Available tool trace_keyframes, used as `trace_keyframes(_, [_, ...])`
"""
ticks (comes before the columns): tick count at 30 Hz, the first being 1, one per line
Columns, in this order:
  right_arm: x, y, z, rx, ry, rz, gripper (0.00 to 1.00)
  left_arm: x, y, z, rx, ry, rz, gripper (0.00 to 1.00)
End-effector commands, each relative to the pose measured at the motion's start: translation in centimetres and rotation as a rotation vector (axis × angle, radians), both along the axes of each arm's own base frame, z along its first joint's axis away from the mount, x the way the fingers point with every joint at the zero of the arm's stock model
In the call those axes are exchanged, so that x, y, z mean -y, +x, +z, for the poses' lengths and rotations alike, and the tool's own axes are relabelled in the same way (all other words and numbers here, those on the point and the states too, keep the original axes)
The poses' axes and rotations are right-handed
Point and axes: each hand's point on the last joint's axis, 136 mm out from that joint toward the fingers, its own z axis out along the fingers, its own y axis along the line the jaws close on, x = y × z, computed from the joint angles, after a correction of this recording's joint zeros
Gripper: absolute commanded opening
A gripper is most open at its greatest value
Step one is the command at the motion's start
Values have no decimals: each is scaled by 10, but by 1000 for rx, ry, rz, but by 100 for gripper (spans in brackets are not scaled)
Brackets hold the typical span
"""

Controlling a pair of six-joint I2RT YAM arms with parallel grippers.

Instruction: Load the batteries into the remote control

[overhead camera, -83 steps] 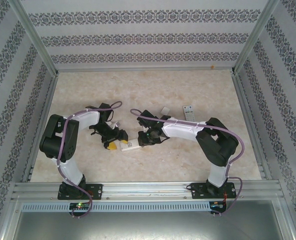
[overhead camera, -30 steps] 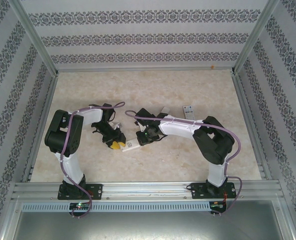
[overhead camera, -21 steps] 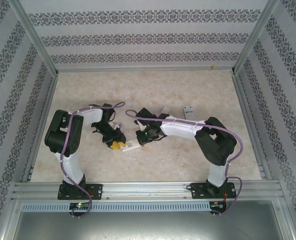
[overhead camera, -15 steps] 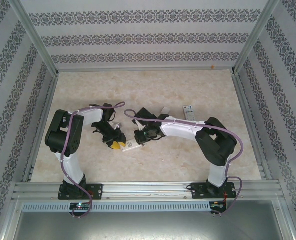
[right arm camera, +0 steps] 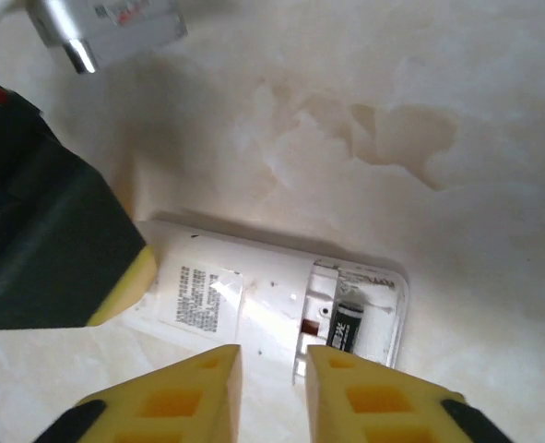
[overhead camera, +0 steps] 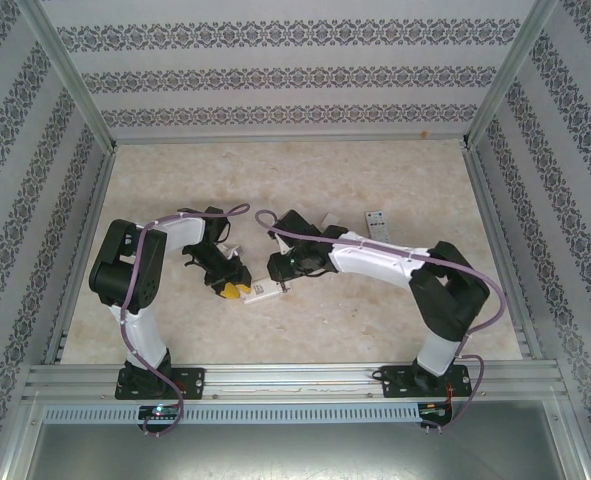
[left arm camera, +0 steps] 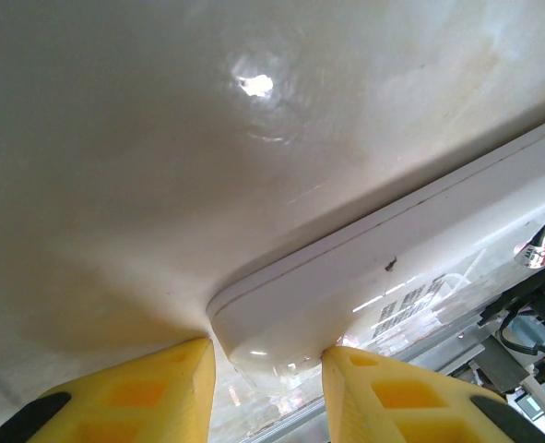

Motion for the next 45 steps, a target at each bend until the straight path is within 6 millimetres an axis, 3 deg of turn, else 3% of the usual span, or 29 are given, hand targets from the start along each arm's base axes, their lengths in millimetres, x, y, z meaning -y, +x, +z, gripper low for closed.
trace_keyframes(1, [14,-10,-17,-54,-49,-63,30,-18,-1,-38,36,152,-57,38])
trace_keyframes(12, [7,-13,-42,-137,-75,-65,25,-17,-1,-38,33,150,-58,38])
trace_keyframes(19, [14,-15,-54,-152,-108,-70,23,-17,0,-37,34,152,-60,38])
trace_keyframes(32, [13,-18,-63,-171,-117,-62,18,-18,-1,-39,28,156,-61,38])
trace_keyframes(45, [3,-4,-56,-105,-90,-23,13,-19,-4,-43,20,159,-66,38])
